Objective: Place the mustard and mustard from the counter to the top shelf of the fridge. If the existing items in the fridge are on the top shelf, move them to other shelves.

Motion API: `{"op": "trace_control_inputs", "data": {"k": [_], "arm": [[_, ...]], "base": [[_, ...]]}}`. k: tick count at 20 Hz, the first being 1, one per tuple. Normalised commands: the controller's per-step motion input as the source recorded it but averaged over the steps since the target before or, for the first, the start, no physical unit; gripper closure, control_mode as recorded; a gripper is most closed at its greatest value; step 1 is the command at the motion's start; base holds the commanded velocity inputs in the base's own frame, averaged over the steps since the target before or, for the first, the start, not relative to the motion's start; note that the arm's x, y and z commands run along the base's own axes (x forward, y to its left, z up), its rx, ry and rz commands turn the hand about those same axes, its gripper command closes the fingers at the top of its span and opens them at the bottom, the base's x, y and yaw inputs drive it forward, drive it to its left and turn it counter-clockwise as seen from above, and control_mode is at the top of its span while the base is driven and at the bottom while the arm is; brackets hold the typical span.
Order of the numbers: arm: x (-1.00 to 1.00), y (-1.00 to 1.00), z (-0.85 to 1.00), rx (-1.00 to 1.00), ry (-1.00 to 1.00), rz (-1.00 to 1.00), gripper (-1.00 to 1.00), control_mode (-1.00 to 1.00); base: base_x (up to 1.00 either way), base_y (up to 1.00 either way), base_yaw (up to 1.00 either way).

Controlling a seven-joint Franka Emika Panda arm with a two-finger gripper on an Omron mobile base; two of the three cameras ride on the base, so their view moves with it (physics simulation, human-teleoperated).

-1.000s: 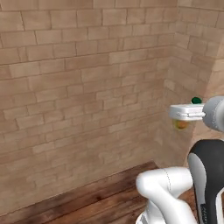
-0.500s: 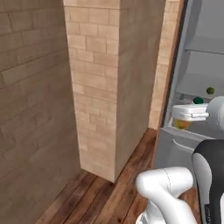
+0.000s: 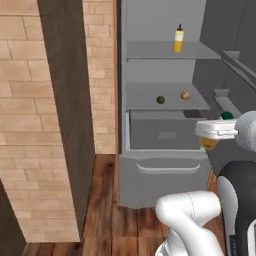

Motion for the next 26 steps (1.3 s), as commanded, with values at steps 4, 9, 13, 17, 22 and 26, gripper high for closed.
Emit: {"op": "trace_control_inputs", "data": {"k": [4, 9, 13, 17, 22, 26], "arm": [[0.00, 0.00, 0.00, 0.00, 0.00, 0.00, 1.00, 1.00], [0.00, 0.00, 0.00, 0.00, 0.00, 0.00, 1.00, 1.00], [0.00, 0.00, 0.00, 0.00, 0.00, 0.00, 1.00, 1.00], [0.00, 0.00, 0.00, 0.00, 0.00, 0.00, 1.00, 1.00], [0.22, 0.04, 0.66, 0.00, 0.00, -0.03, 1.00, -1.00], [0.48, 0.11, 1.00, 0.00, 0.00, 0.00, 1.00, -1.00]], "base": [[1.00, 0.16, -0.32], [0.91, 0.00, -0.23], [0.86, 0.00, -0.19], [0.60, 0.05, -0.12], [0.05, 0.04, -0.01], [0.00, 0.00, 0.00]]}}
